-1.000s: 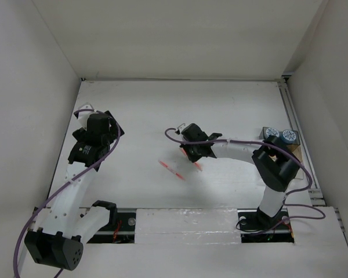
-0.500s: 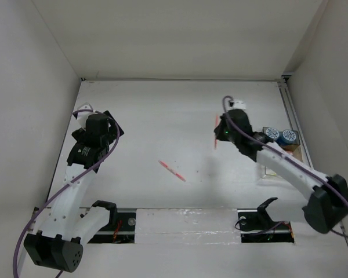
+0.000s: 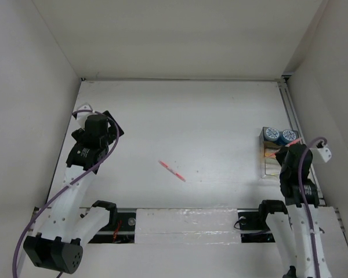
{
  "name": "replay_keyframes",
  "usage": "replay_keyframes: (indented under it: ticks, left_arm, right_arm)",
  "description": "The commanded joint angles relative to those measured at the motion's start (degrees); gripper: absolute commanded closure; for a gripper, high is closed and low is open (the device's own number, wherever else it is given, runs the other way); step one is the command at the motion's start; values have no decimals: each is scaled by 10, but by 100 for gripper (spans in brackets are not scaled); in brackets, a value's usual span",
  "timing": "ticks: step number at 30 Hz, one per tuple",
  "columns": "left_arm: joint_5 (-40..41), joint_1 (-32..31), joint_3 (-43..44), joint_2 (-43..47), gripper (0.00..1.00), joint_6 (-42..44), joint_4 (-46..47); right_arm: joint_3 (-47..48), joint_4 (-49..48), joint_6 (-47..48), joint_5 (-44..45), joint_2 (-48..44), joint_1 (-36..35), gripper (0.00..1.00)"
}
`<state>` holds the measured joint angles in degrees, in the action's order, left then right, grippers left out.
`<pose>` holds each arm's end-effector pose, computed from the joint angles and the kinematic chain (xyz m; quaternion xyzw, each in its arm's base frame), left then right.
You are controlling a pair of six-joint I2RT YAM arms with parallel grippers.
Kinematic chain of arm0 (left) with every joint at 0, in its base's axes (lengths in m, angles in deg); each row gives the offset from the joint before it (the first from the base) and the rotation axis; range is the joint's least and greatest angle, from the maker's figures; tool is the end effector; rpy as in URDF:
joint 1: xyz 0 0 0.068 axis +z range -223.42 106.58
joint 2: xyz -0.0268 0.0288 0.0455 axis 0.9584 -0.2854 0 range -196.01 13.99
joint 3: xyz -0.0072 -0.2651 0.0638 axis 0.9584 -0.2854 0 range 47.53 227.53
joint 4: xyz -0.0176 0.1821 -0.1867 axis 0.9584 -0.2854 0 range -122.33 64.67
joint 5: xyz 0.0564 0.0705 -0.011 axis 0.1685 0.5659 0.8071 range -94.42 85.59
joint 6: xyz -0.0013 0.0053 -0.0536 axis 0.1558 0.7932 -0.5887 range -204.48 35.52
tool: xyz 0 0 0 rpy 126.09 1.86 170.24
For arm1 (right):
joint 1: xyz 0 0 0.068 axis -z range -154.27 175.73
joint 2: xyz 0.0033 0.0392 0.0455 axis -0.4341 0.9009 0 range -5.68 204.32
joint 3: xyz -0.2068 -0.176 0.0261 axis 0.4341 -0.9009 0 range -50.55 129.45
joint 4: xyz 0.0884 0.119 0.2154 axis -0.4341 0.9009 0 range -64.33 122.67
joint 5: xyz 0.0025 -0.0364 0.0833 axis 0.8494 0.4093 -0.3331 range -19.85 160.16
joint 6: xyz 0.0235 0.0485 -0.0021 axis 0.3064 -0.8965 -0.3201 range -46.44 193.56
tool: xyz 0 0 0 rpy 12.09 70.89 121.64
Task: Sort the stationery into containers
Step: Place the stationery into the container
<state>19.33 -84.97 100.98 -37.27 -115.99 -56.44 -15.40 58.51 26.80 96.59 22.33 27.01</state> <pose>0.1895 -0.0241 0.3372 -0.2491 0.8119 -0.0177 0.5276 0.1176 -0.0184 0.2816 0.4467 0.7033 0.0217 0.5526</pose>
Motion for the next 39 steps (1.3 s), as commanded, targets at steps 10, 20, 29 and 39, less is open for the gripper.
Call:
replay_keyframes:
  ticks: [10, 20, 29, 39]
  left_arm:
    - [-5, -2, 17, 18, 0, 5, 8]
    - [-11, -2, 17, 35, 0, 10, 8]
    - [-23, -2, 17, 35, 0, 10, 8]
    - [-23, -2, 17, 35, 0, 10, 13]
  right_arm:
    - [-6, 36, -14, 27, 73, 67, 100]
    - [-26, 36, -68, 72, 94, 105, 100]
    - [-21, 19, -68, 82, 148, 110, 100]
    - [-44, 0, -62, 58, 129, 110, 100]
